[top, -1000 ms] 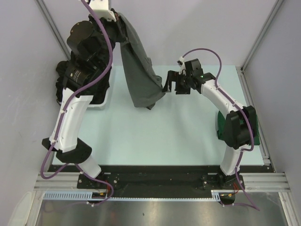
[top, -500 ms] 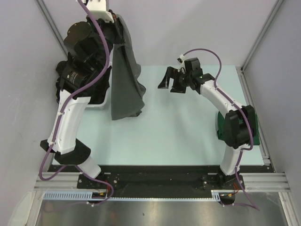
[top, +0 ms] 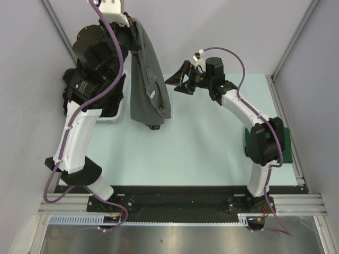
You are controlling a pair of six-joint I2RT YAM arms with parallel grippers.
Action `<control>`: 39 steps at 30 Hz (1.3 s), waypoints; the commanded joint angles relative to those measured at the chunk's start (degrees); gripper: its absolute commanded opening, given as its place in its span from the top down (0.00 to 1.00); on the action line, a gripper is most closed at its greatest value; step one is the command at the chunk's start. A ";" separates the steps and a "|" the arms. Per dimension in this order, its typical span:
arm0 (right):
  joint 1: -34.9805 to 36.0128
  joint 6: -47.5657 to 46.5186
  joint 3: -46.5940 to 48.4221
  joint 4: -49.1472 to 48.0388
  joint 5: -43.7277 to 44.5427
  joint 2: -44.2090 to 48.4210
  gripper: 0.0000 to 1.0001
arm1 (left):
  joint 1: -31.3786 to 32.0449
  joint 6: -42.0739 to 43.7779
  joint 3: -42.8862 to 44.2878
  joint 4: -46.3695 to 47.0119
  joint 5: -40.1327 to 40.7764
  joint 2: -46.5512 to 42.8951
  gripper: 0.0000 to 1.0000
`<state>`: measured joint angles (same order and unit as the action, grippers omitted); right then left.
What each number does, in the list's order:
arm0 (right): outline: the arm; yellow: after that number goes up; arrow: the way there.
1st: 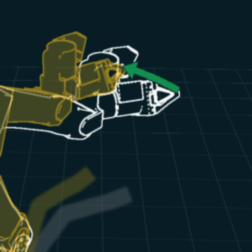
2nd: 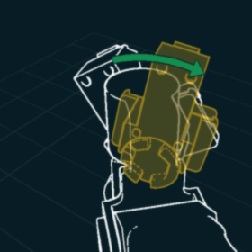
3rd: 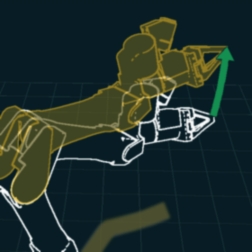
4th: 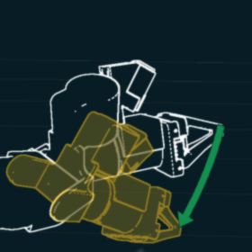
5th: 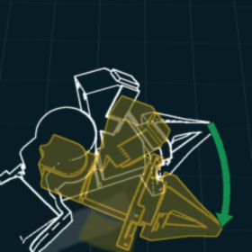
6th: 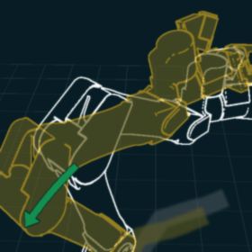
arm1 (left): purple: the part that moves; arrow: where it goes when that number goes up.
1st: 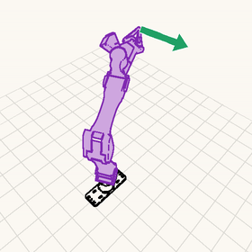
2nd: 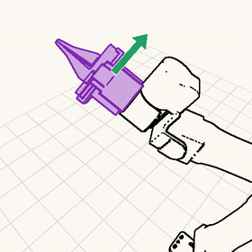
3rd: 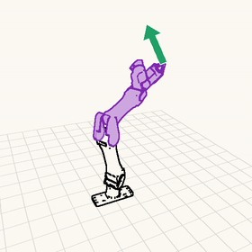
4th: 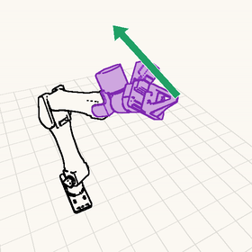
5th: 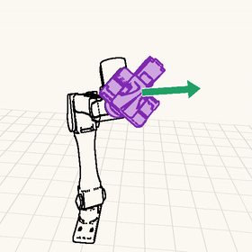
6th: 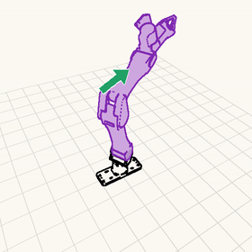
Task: Fold and stack the t-shirts
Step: Flatten out the tshirt
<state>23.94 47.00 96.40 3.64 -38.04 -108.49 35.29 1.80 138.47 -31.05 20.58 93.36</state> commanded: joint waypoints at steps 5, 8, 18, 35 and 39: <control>3.21 8.89 -4.73 -14.70 -6.69 -0.85 0.00 | -0.04 -0.75 0.04 2.31 -1.33 -2.57 1.00; 4.09 9.51 -5.34 -15.59 -7.57 -0.59 0.01 | -0.04 -0.31 -0.31 2.22 -1.24 -2.48 1.00; 5.41 6.00 -10.44 -11.64 -8.28 6.79 0.00 | -0.13 0.83 -1.54 2.57 -0.45 -2.83 1.00; 7.17 -0.42 -15.63 -3.91 -7.93 14.80 0.00 | -0.31 -1.27 1.44 2.84 -1.68 0.68 1.00; 7.61 -1.74 -16.16 -3.82 -7.57 14.01 0.00 | -0.31 -1.45 2.15 3.19 -2.65 0.77 1.00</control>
<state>30.92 47.77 80.40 -0.36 -45.47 -94.26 35.22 1.43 137.82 -31.03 19.92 94.54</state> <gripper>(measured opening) 0.994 0.009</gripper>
